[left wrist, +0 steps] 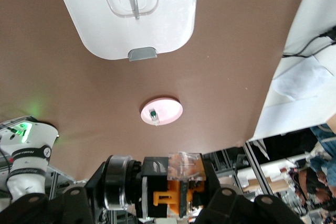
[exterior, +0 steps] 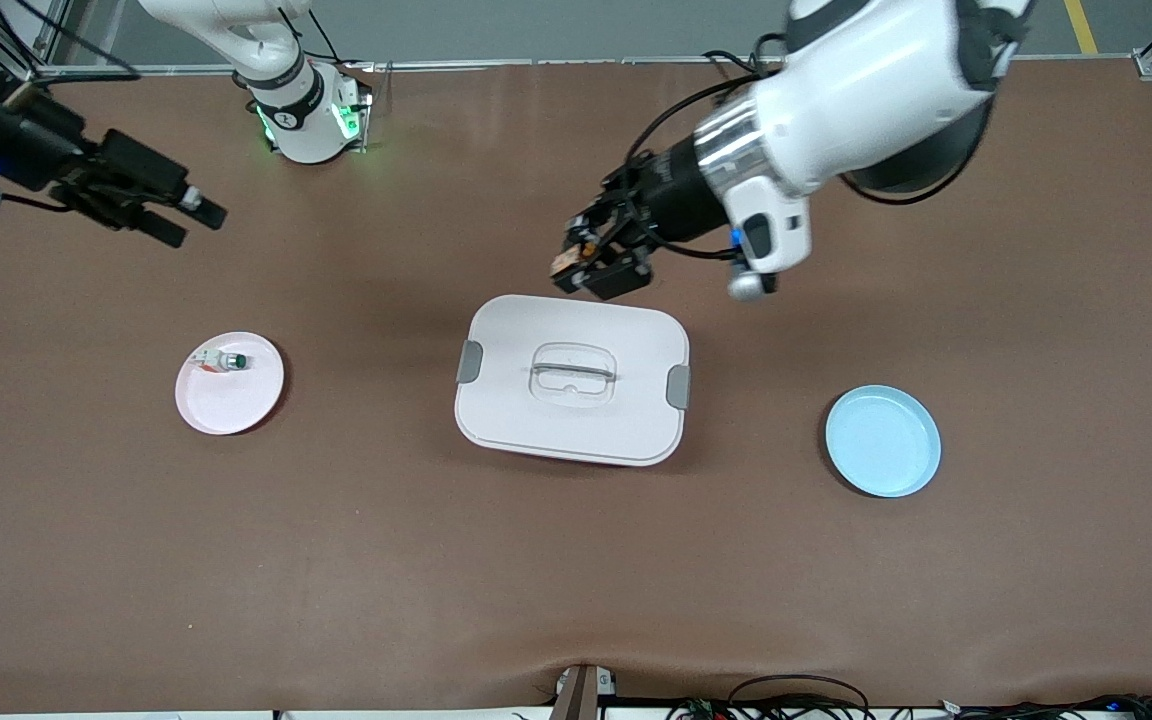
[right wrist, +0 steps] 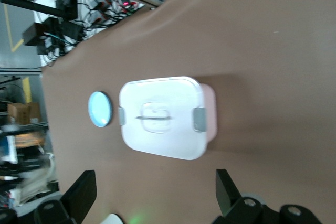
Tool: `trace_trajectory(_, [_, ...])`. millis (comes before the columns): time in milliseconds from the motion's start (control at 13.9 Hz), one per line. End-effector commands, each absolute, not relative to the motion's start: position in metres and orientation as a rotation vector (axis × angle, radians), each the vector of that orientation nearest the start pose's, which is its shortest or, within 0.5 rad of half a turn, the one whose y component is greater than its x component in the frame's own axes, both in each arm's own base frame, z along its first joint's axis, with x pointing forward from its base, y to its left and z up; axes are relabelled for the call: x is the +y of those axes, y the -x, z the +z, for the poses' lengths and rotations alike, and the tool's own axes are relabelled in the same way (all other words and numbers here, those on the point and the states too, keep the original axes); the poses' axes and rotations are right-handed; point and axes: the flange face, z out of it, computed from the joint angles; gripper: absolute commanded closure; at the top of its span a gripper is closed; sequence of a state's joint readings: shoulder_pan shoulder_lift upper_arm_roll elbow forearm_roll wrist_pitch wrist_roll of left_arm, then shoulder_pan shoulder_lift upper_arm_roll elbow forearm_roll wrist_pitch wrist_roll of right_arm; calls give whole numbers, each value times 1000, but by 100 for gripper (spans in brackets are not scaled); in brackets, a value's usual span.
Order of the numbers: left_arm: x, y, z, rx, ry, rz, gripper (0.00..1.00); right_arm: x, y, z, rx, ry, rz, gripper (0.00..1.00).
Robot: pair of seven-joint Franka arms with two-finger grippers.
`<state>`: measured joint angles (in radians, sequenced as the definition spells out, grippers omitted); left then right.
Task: Transfer orange switch to right arm and place
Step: 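Hold the switch above the box while the right gripper reaches it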
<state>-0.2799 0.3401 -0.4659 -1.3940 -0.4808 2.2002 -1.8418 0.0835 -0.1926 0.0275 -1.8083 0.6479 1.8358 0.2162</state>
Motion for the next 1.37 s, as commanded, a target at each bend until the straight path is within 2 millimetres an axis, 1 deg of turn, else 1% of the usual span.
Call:
trace_trajectory(0, [-478, -531, 575, 1573, -1858, -517, 74, 147, -500, 659, 256, 2392, -173, 0])
trace_trajectory(72, [-488, -529, 573, 1565, -1827, -509, 74, 160, -501, 660, 249, 2375, -192, 0])
trace_trajectory(144, [-496, -528, 566, 1558, -1818, -509, 73, 171, -502, 656, 265, 2366, -199, 0])
trace_trajectory(289, [-502, -528, 561, 1551, -1800, -502, 73, 196, -499, 637, 287, 2327, -227, 0])
trace_trajectory(433, [-502, -526, 563, 1549, -1802, -493, 73, 224, -498, 624, 265, 2303, -253, 0])
trace_trajectory(505, [-502, -526, 564, 1548, -1803, -490, 73, 232, -501, 616, 242, 2312, -243, 0])
trace_trajectory(722, [-502, -526, 563, 1551, -1802, -491, 73, 250, -511, 599, 124, 2339, -246, 0])
trace_trajectory(794, [-501, -527, 565, 1550, -1800, -489, 73, 254, -514, 598, 112, 2341, -236, 0])
trace_trajectory(1010, [-501, -527, 565, 1550, -1800, -489, 73, 258, -519, 596, 118, 2341, -233, 0])
trace_trajectory(1155, [-501, -526, 566, 1548, -1799, -488, 73, 268, -518, 597, 107, 2337, -233, 0])
trace_trajectory(1299, [-500, -527, 567, 1548, -1798, -486, 73, 277, -521, 593, 100, 2339, -225, 0])
